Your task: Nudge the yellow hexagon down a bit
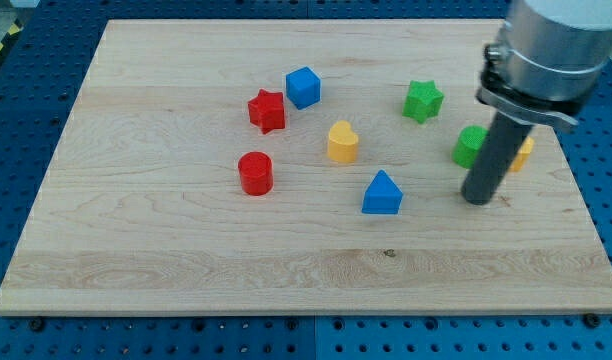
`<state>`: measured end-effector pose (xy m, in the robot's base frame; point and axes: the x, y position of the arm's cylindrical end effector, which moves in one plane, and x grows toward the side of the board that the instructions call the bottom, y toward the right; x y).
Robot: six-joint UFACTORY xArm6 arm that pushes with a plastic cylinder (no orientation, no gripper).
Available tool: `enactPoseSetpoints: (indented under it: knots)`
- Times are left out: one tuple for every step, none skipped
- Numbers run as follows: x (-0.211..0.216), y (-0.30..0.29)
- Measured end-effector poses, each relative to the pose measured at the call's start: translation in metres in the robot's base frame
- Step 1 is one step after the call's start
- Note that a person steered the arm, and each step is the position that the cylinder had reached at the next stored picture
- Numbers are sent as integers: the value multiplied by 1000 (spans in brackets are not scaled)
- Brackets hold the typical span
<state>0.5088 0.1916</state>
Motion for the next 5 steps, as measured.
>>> enactPoseSetpoints:
  knots:
    - [6,45]
    - [-1,92]
    - [-36,119]
    - [-85,126]
    - [-120,99]
